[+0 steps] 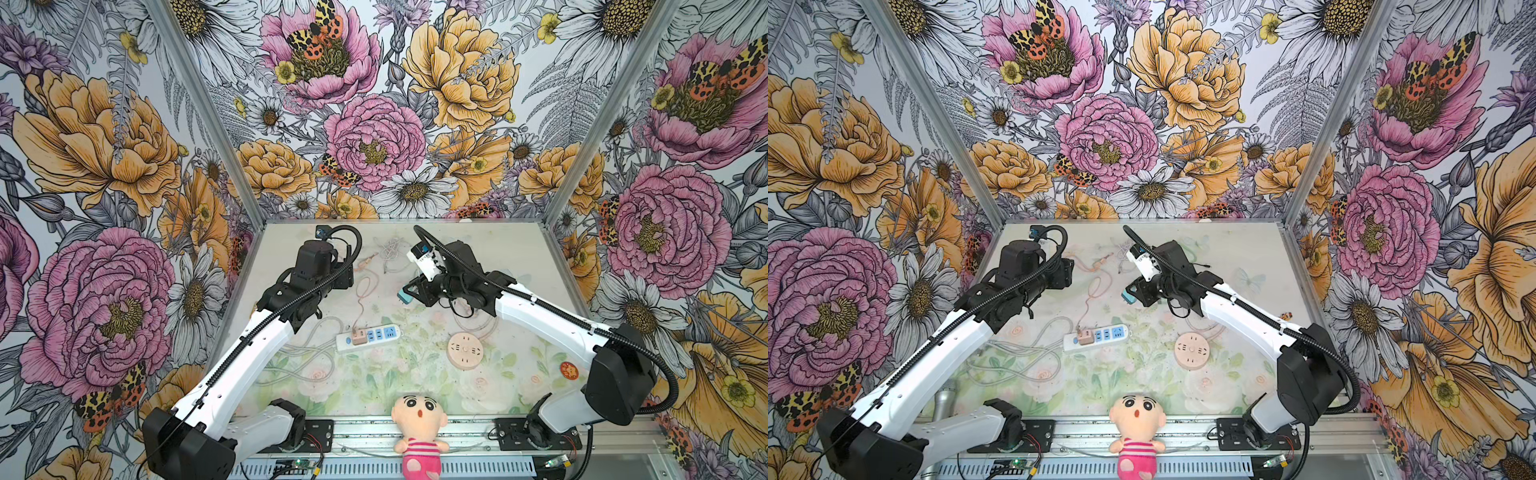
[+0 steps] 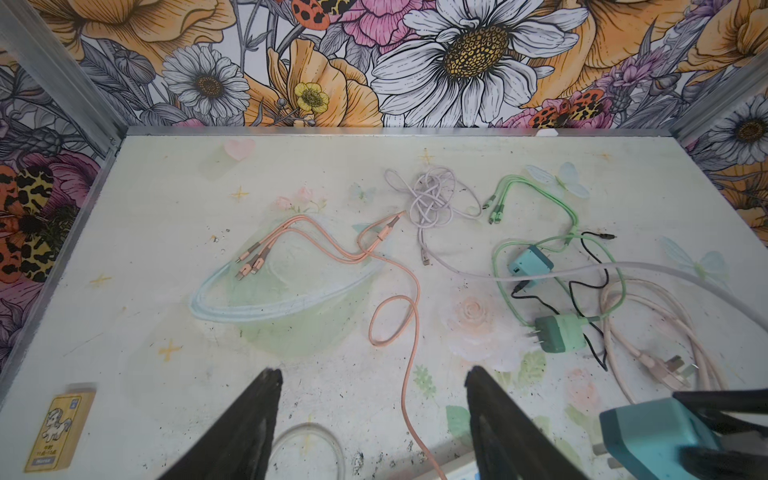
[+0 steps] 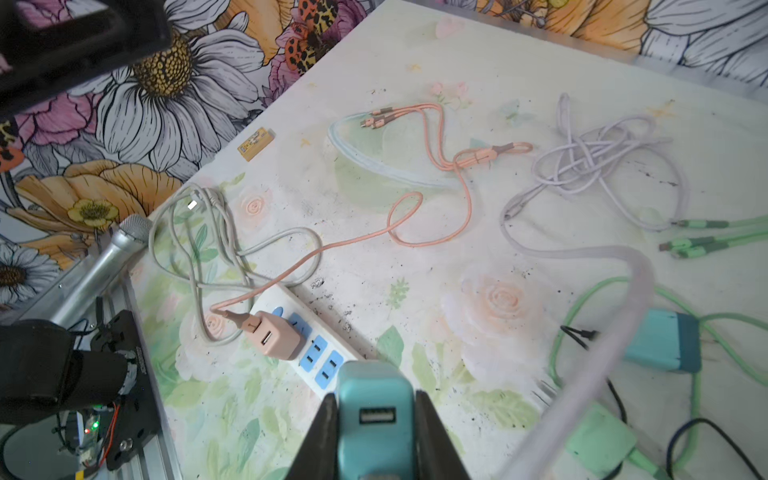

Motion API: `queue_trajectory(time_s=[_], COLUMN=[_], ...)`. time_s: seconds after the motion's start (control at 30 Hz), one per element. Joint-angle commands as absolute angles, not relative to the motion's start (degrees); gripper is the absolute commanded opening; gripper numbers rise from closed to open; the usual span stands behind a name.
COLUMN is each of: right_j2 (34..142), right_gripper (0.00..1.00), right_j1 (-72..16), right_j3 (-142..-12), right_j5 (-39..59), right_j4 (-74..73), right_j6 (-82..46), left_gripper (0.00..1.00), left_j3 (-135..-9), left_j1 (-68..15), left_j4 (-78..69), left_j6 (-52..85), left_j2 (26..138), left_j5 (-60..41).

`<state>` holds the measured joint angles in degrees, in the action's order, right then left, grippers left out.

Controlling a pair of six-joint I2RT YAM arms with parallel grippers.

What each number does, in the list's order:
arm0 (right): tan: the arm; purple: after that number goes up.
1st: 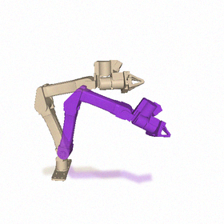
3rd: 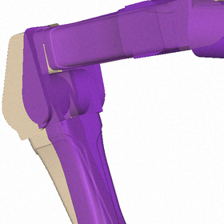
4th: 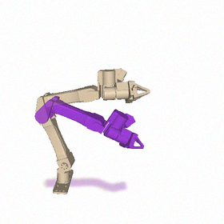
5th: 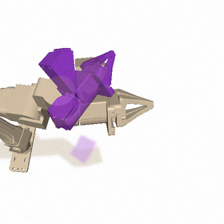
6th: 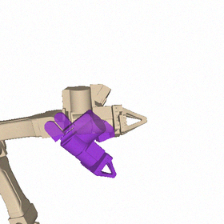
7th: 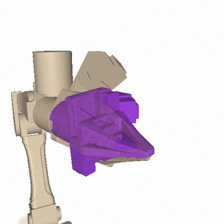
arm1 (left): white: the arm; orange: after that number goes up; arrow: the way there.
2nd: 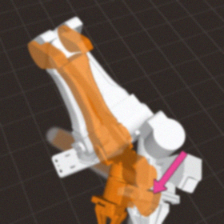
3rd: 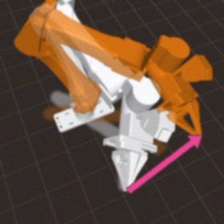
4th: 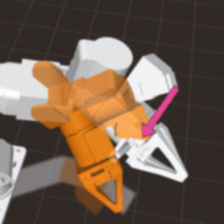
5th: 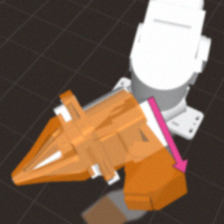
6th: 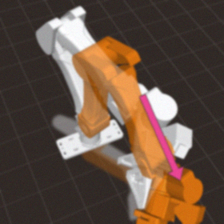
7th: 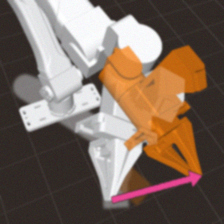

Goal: Insert the plug
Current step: 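Raise the open left gripper while the right gripper carries the charger over the strip, then lower the teal charger with the right gripper toward an empty power strip socket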

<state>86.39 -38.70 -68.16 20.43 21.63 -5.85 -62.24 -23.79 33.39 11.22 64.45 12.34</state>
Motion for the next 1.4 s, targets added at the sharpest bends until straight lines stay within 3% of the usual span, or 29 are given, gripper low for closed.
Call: queue_trajectory(time_s=[0.0,0.2,0.5,0.9,1.37], right_j2=[87.3,88.5,91.7,97.1,99.8], right_gripper=[0.0,0.0,0.0,0.0,0.0], right_j1=[-41.0,-44.6,-44.8,-45.1,-45.1], right_j3=[-70.3,-70.5,-71.3,-72.6,-68.3], right_j5=[18.8,18.1,23.1,28.1,28.9], right_j4=[23.9,25.4,26.7,26.5,21.9], right_j6=[5.1,20.7,32.8,38.3,43.2], left_gripper=[0.73,0.73,0.72,0.72,0.72], left_j3=[-61.6,-60.9,-58.9,-57.6,-54.9], left_j1=[-23.3,-22.8,-21.8,-19.4,-11.1], left_j4=[33.4,33.3,30.7,27.4,24.2], left_j6=[11.5,10.1,10.2,11.9,17.9], left_j2=[63.2,63.6,63.3,64.8,63.9], left_j5=[10.2,10.2,8.5,6.3,0.3])
